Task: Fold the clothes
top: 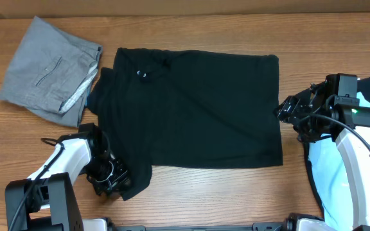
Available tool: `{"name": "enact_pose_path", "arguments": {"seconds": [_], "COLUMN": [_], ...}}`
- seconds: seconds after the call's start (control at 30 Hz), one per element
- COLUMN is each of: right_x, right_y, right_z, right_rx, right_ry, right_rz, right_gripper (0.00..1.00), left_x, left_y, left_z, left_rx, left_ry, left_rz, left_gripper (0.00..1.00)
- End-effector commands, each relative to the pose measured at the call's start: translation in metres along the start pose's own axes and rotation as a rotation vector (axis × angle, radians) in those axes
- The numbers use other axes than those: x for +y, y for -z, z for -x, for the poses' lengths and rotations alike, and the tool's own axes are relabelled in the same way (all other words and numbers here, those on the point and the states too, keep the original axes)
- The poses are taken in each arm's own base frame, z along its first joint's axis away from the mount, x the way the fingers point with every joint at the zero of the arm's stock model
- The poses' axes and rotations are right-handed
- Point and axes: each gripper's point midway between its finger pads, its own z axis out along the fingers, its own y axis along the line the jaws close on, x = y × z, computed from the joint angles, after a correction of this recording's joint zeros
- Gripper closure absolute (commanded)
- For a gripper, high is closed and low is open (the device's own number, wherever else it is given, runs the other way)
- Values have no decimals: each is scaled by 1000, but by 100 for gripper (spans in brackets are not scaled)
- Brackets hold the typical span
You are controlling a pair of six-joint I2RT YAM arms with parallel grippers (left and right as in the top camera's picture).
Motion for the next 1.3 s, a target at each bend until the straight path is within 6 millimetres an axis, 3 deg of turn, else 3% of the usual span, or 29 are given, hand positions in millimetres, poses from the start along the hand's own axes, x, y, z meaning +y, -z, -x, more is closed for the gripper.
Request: {"name": "enact_pose_path", "arguments": {"seconds": [0.0, 0.17, 0.2, 0.43, 0.7, 1.03, 1.27], "right_x": [4, 4, 5, 5, 5, 4, 6], "right_y": [7, 7, 7, 7, 7, 7, 7], "right_z": [7, 7, 7, 7, 7, 7, 9], "right_rx": [-29, -29, -29, -29, -30, -30, -40], "right_ry": [10, 10, 10, 10, 10, 10, 14], "right_rz": [14, 14, 13, 13, 14, 13, 18], "right_gripper": [20, 20, 20, 20, 20, 20, 20], "left_x": [4, 4, 4, -11, -31, -57, -74], "left_y": [-4, -4, -2, 24, 67, 75, 83], "left_z": [-3, -4, -3, 7, 39, 63, 84], "left_rx": [6, 8, 7, -16, -151, -254, -345], "left_ry": [-7, -47, -49, -135, -203, -231, -221], "left_rz": [10, 11, 10, 1, 16, -89, -156], "left_gripper": [60, 95, 96, 96, 96, 95, 89]}}
